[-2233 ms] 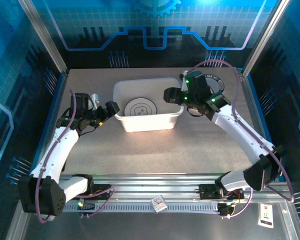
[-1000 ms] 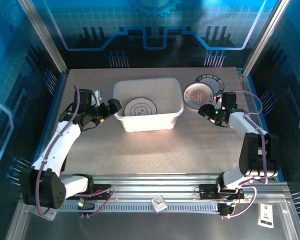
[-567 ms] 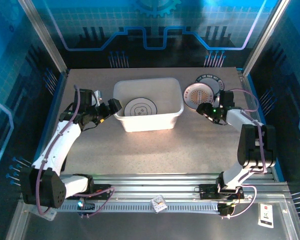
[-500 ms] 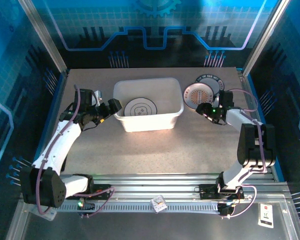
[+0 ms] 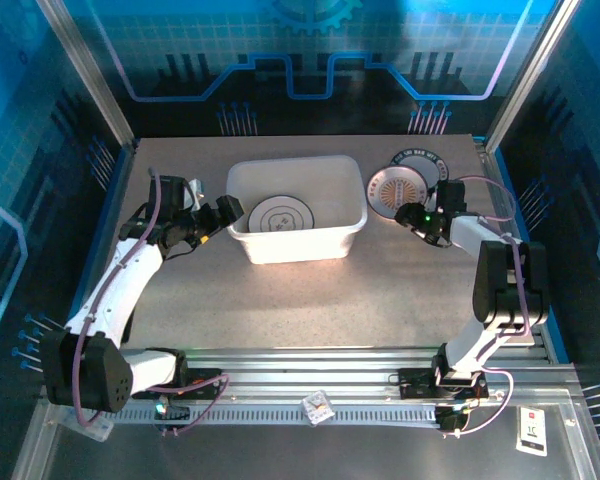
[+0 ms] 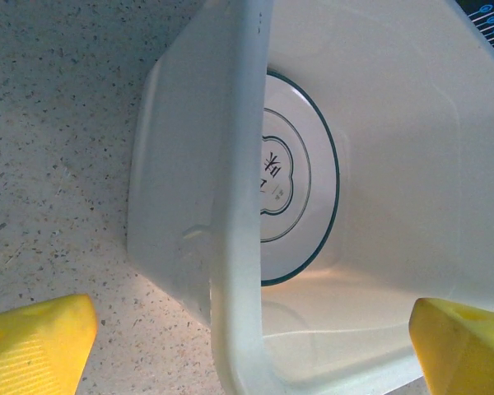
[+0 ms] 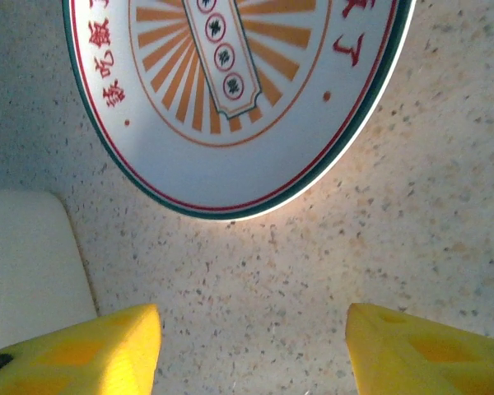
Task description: Place the plates into the plastic bin on the countertop
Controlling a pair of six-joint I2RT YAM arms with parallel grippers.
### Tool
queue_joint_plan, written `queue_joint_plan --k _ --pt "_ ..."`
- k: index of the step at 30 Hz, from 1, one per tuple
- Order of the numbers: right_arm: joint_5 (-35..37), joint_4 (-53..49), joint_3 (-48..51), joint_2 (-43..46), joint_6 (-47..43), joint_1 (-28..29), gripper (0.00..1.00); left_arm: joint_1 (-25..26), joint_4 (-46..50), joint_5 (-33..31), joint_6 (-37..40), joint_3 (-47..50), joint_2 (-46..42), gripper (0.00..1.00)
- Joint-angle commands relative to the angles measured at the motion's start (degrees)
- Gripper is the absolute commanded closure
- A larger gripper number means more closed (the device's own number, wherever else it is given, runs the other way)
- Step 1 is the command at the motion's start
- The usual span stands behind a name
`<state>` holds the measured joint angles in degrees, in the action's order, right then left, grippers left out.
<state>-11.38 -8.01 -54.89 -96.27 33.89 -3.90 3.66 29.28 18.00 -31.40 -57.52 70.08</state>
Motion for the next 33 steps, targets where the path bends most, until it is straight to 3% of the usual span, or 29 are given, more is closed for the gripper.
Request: queue_joint_plan --k 1,25,33 --pt "2.75 3.64 -1.19 -1.76 1.42 -1.23 0.39 0.6 0.08 -0.33 -0.15 -1.72 0.4 0.01" --pt "5.82 9.32 -8.32 -13.51 5.78 -1.9 0.5 1.79 0.86 -1.99 -0.86 -2.31 1.01 0.02" --pt "5.65 10.0 -9.82 -16.33 7.37 -1.68 0.59 2.27 1.3 -2.54 -0.93 -2.62 0.89 0.02"
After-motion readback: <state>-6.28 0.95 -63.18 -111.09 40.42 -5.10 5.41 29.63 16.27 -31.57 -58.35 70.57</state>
